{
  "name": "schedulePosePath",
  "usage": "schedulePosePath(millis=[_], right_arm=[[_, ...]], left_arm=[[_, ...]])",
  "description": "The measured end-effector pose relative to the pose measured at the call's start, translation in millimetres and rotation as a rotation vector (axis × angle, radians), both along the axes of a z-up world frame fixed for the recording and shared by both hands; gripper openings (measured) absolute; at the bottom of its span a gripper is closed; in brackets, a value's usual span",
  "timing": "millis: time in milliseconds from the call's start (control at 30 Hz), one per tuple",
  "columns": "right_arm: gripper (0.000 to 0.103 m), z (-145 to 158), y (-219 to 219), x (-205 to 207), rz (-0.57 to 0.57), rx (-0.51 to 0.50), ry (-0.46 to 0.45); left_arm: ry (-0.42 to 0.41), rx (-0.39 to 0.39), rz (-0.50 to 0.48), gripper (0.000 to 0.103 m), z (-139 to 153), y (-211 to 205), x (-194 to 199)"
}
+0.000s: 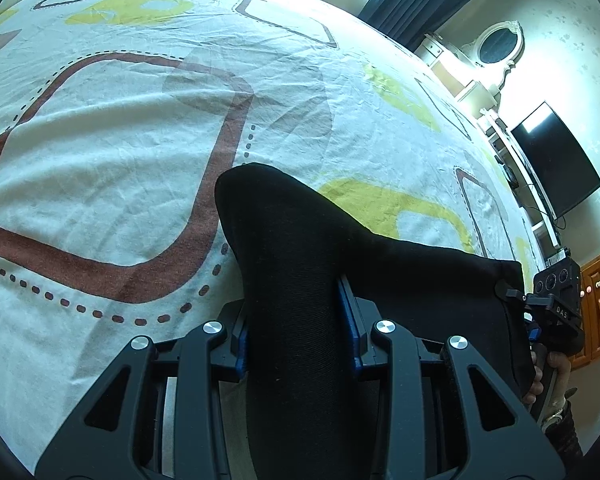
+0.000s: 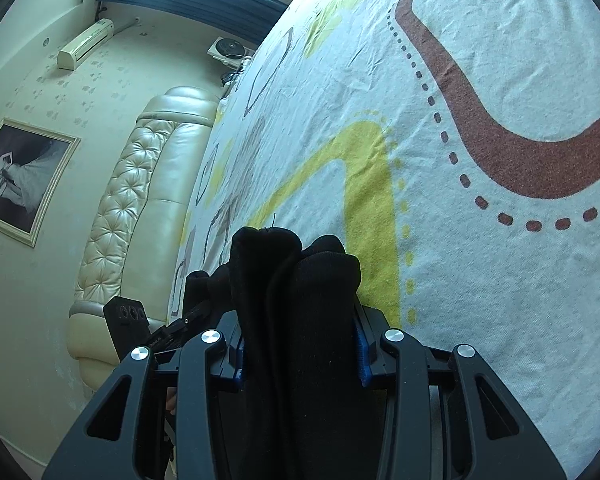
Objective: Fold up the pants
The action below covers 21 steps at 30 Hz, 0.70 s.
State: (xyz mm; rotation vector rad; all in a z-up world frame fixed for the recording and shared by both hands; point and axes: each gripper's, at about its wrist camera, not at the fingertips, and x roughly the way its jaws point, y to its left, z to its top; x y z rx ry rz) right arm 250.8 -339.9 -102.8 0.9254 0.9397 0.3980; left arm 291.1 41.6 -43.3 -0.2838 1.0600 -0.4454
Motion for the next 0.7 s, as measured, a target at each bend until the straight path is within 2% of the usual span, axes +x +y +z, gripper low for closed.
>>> schedulePosePath(millis=[367,467,533,700], right_arm=[[0.039,1,-1,-1,-0.003,0.001,-0.001],[0.04,1,-1,-2,-0.005,0.01,0.001],[0.043,0,-3,-3,-0.008,0.025,0.011],[0.051,0,-7,-15,-0.017,0.057,0.017]], left_arm=[[-0.005,-0.01,0.006,0.036,-1,1,1],[-0.005,-0.003,0.009,0.041,-3,2,1],[-0.003,-0.009,0.018,0.049,-3,5,-1],[0.015,-0.064,0.034,0.055,-3,15,-16]])
